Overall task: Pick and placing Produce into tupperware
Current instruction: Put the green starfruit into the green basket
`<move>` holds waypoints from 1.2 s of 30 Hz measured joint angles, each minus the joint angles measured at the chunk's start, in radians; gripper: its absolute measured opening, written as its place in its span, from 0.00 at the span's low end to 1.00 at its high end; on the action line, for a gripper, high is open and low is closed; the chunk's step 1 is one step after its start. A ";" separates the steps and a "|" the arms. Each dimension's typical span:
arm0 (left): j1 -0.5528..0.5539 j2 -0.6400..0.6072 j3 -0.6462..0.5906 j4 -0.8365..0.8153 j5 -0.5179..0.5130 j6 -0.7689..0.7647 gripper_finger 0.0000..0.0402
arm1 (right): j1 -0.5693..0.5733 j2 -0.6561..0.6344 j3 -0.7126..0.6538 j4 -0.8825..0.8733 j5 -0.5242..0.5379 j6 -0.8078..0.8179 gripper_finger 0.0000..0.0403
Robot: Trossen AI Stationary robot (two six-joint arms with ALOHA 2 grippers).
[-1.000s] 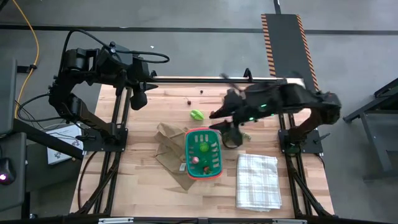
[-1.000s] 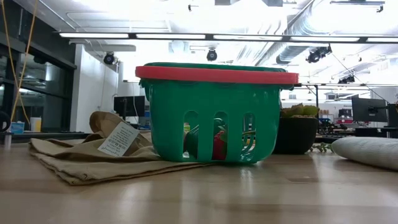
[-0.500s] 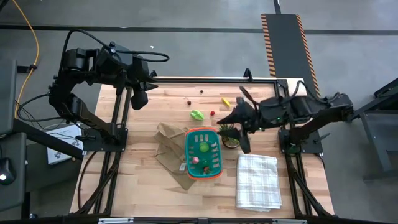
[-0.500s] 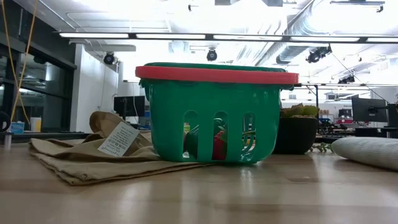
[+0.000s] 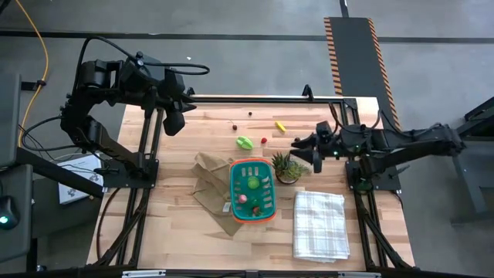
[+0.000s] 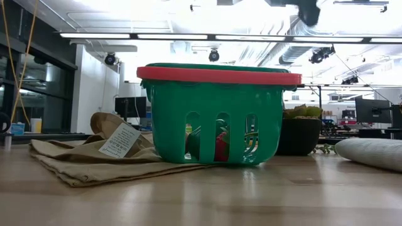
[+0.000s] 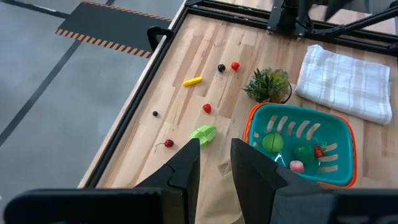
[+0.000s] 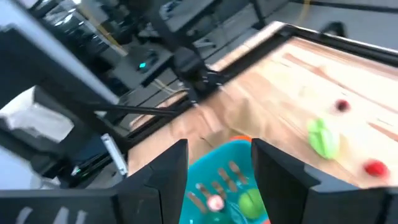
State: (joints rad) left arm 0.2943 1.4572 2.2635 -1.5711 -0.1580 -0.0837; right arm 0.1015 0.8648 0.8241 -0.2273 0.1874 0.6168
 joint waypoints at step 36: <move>0.364 0.257 0.000 0.289 0.337 0.393 0.20 | -0.756 0.544 0.440 -0.730 -0.262 -0.212 0.41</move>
State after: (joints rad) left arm 0.6586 1.7145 2.2635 -1.2818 0.1792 0.3092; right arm -0.6546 1.4084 1.2640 -0.9575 -0.0749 0.4053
